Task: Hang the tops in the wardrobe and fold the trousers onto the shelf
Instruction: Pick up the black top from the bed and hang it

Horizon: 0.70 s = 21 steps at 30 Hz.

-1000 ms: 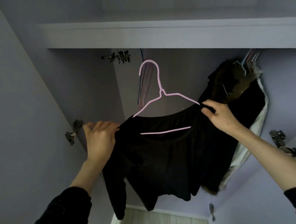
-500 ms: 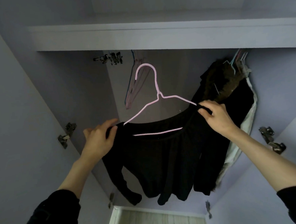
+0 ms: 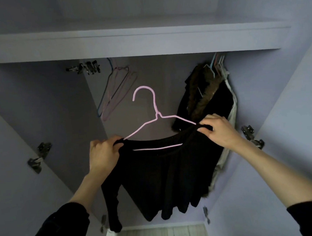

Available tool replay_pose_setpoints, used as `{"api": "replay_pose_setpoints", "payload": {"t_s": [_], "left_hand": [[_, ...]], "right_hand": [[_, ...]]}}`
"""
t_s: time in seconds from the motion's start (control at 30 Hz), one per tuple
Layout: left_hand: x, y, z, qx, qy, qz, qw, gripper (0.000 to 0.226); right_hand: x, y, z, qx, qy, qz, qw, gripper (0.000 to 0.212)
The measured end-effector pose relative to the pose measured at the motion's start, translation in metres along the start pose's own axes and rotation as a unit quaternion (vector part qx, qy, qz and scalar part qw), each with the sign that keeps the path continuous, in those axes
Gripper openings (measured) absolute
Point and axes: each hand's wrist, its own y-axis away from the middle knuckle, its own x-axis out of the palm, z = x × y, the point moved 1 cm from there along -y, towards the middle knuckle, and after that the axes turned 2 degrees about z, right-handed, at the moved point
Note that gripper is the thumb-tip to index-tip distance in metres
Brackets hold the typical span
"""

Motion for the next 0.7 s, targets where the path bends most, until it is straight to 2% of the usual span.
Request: {"api": "replay_pose_setpoints", "payload": {"t_s": [0.07,0.13,0.3,0.4,0.57,0.7], "left_hand": [[0.002,-0.003,-0.006,-0.016,0.063,0.041,0.997,0.016],[0.004,-0.006,-0.011,-0.017,0.089,0.046,0.995,0.026],[0.001,-0.021,-0.035,0.126,-0.022,-0.020,0.992,0.048],[-0.009,-0.038,-0.060,0.177,-0.077,-0.066,0.979,0.059],[-0.032,-0.078,-0.108,0.190,-0.097,-0.121,0.969,0.072],[-0.050,-0.110,-0.137,0.203,-0.141,-0.167,0.954,0.082]], "right_hand": [[-0.004,0.006,-0.004,0.033,-0.032,-0.005,0.999,0.025],[-0.007,0.009,-0.011,0.085,-0.033,-0.004,0.996,0.025],[-0.007,0.009,-0.029,0.237,0.019,0.019,0.971,0.025],[-0.009,-0.001,-0.025,0.290,0.042,0.005,0.956,0.024],[-0.024,-0.031,-0.019,0.359,-0.015,-0.066,0.931,0.026],[-0.035,-0.063,-0.017,0.386,-0.112,-0.080,0.912,0.032]]}}
